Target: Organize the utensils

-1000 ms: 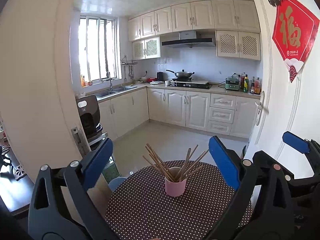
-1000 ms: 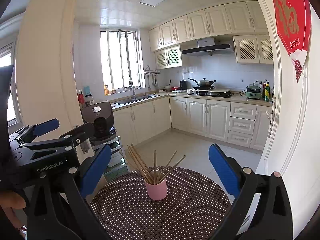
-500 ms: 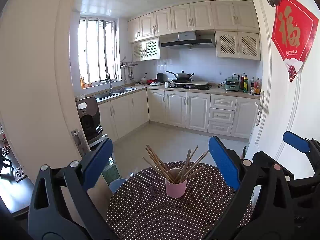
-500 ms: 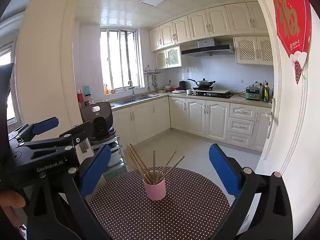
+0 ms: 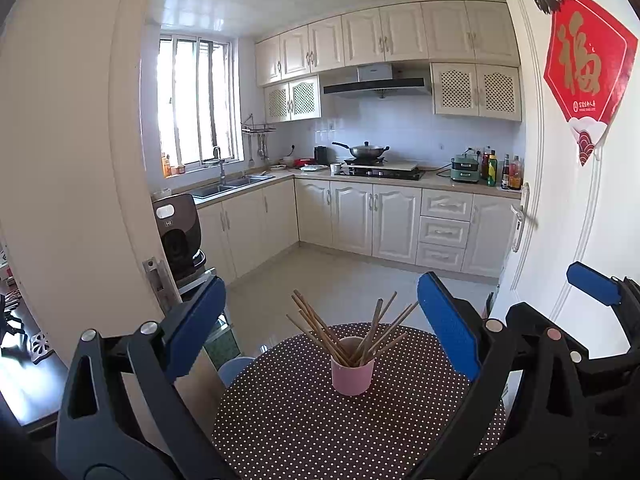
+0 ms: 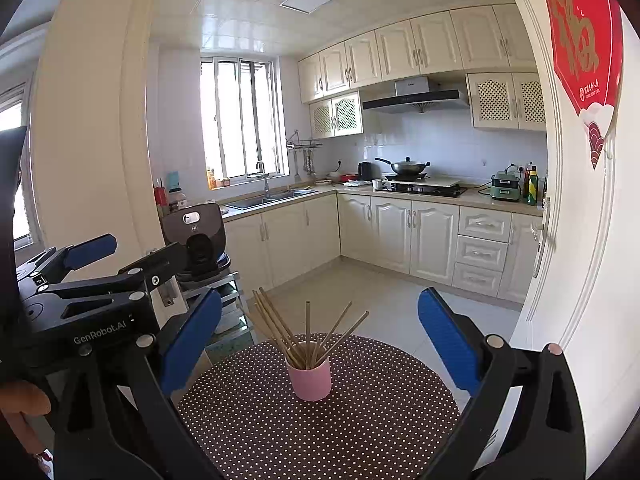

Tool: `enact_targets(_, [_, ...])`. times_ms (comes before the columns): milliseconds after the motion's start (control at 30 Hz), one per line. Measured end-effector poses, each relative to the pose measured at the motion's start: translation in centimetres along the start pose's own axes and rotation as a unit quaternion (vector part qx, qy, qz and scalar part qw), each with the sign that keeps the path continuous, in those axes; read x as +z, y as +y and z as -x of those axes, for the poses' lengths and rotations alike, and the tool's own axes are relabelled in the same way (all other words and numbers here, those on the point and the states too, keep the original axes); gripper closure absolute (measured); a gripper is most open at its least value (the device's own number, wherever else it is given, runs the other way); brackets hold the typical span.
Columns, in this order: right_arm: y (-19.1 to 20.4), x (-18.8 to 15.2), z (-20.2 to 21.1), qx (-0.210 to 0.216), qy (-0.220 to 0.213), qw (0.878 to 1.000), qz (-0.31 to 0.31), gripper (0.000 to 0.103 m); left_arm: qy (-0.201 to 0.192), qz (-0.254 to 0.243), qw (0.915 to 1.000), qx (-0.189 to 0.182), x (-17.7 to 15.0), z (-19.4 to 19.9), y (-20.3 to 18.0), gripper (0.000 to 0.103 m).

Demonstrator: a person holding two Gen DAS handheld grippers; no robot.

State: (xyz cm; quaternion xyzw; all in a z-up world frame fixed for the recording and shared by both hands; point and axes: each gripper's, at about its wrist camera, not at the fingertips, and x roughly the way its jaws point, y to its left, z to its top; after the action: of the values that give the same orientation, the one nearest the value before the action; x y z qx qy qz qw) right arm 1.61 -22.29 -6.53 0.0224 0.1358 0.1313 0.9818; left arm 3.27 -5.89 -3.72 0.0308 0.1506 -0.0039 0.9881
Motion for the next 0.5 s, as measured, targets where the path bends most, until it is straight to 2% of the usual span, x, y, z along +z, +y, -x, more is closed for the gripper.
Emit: enact_targets(500, [-0.57,0.07,-0.27,0.004,0.003,1.0,0.002,0.008,0.0,0.001,1.0,0.005,-0.06,0.2,0.11,0.008])
